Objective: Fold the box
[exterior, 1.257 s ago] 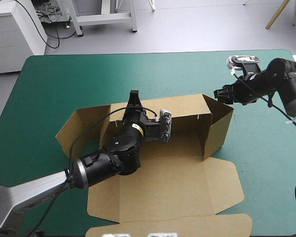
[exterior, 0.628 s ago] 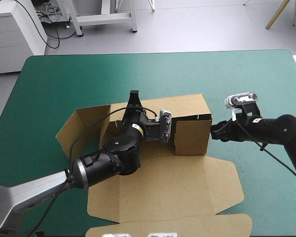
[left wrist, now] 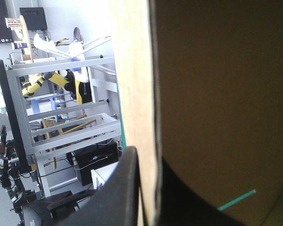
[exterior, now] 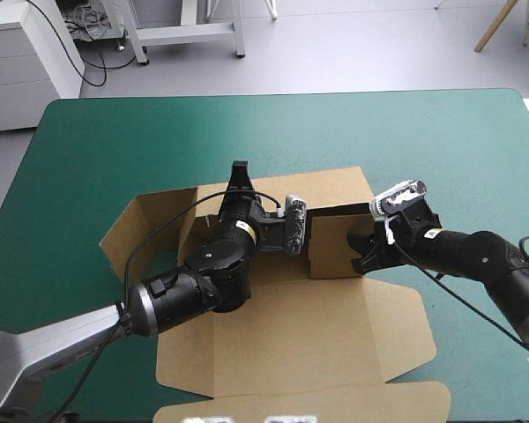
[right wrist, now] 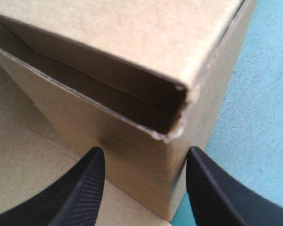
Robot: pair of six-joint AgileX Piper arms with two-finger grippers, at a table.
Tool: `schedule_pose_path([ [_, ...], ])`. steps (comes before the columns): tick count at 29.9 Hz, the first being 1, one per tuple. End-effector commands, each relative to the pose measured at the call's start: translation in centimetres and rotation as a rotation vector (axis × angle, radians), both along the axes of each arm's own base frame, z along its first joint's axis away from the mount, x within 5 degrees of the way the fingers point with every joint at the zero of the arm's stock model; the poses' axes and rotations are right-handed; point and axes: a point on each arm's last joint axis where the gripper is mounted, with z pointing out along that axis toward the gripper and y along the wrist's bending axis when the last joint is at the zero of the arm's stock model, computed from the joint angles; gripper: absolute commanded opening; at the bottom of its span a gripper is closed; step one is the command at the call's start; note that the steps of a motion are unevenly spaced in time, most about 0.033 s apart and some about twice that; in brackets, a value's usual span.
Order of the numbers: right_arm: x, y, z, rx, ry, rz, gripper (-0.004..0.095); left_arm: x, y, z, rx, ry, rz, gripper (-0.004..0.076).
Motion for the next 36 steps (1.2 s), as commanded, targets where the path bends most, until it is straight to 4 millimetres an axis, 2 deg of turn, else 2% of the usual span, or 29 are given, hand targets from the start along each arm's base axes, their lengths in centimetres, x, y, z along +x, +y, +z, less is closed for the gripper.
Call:
schedule_pose_path([
  [1,0.1,0.0,1.7,0.039,-0.086,-0.035,0.0482,-1.0,-0.6,-0.1,-0.091,0.085,-0.019,-0.001],
  [15,2.3,0.1,0.2,-0.014,-0.109,-0.041,0.0467,-1.0,-0.5,-0.1,-0.088,0.083,-0.017,-0.001],
  [19,2.4,0.1,0.1,-0.018,-0.118,-0.048,0.0335,-1.0,-0.5,-0.1,-0.083,0.074,-0.02,-0.001],
  [25,2.4,0.0,0.2,-0.021,-0.122,-0.047,-0.0024,-0.9,-0.5,-0.1,-0.081,0.071,-0.021,0.0007],
  [27,2.4,0.0,0.2,-0.021,-0.122,-0.047,-0.0019,-0.9,-0.5,-0.1,-0.081,0.071,-0.021,0.0044],
  [30,2.4,0.0,0.2,-0.021,-0.122,-0.047,-0.0019,-0.9,-0.6,0.1,-0.086,0.069,-0.023,0.0143],
  [36,2.4,0.0,0.2,-0.021,-0.122,-0.047,-0.0019,-0.9,-0.5,1.5,-0.116,0.044,-0.013,0.0407],
])
